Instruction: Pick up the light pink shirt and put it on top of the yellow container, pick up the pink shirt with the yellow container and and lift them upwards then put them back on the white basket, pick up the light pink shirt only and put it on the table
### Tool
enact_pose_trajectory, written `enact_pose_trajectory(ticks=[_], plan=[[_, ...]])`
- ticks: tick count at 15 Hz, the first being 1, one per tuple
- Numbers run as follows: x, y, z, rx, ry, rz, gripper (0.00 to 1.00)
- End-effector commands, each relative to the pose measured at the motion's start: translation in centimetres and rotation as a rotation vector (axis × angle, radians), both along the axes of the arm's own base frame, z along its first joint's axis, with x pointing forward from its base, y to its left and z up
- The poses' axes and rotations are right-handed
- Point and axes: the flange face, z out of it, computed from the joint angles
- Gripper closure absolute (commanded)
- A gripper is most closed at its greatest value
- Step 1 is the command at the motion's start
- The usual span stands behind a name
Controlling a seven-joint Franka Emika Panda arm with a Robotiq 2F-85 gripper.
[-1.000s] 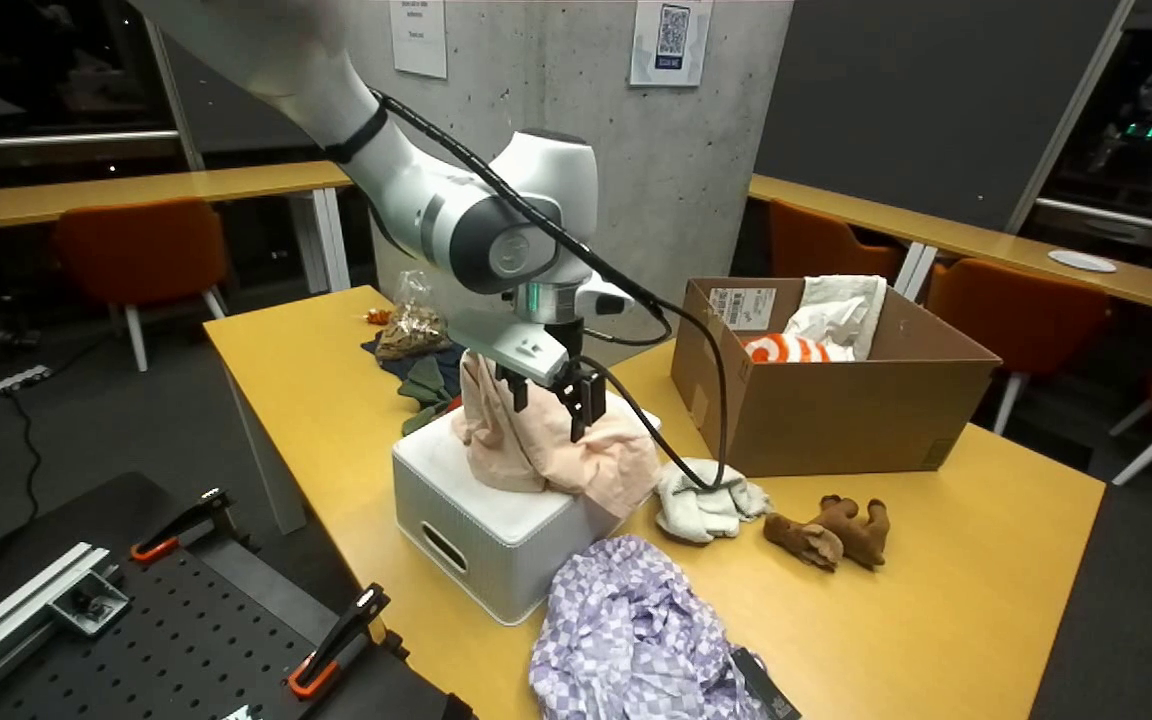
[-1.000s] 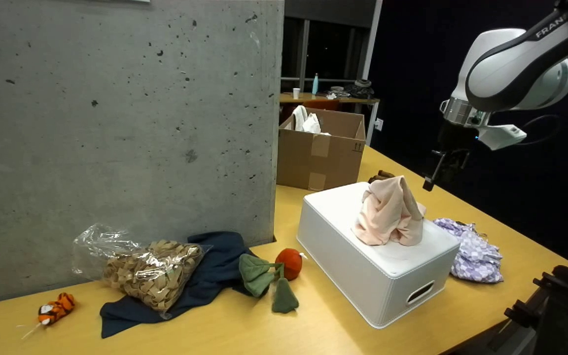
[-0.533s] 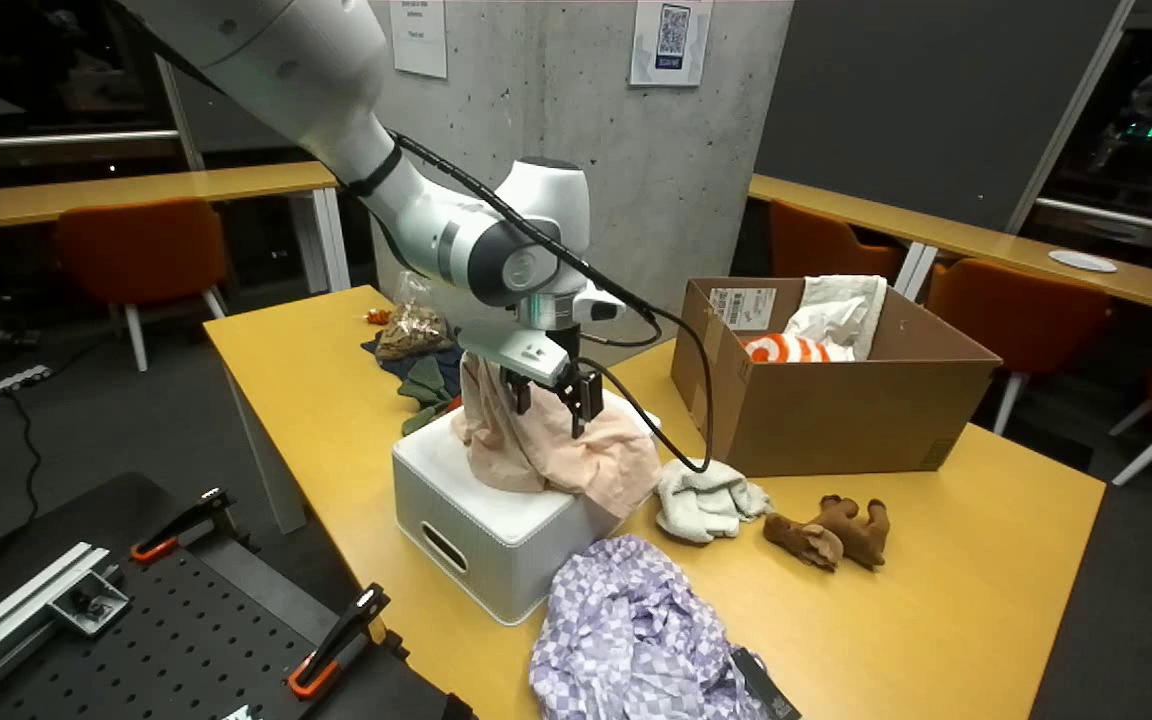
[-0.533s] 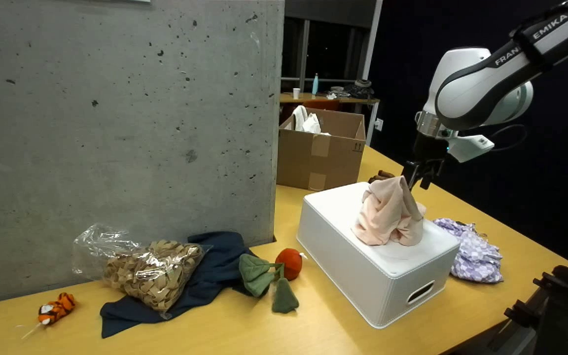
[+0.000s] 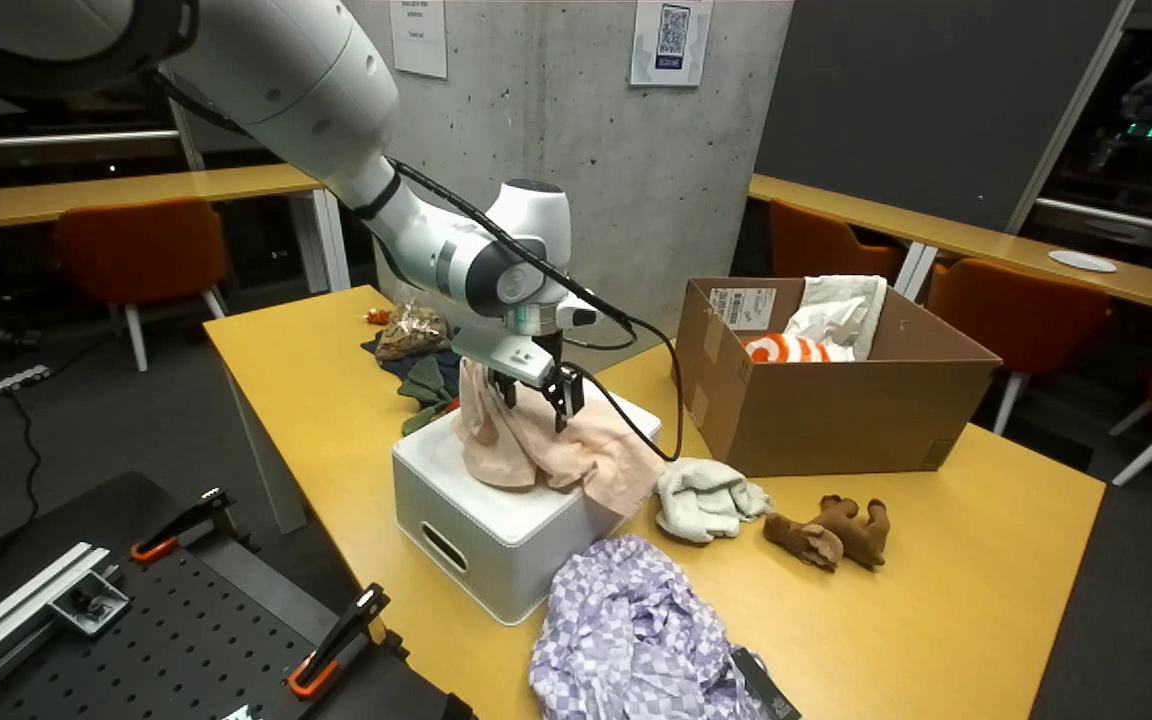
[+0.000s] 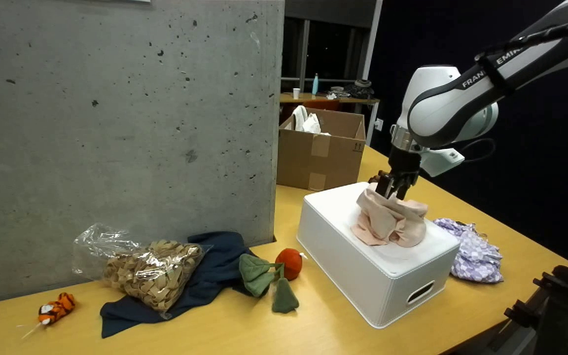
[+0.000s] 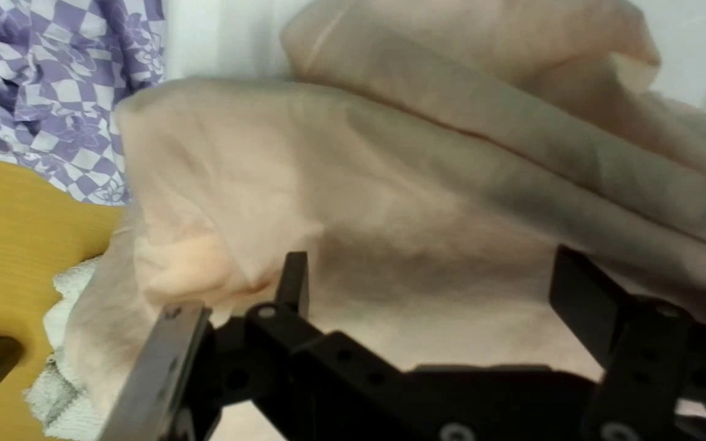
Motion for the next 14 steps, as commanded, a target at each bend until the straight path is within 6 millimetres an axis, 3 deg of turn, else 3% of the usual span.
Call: enact_pose_trajectory(ticks=[1, 8, 9, 14], plan=[[1.1, 1.4, -1.8, 0.001, 0.006, 0.006, 0.0], [1.5, 1.3, -3.8, -0.001, 0.013, -0.005, 0.0], [1.5, 1.2, -3.9, 0.003, 0.012, -0.008, 0.2], [1.7, 0.9, -4.0, 0.014, 0.008, -0.015, 0.58]])
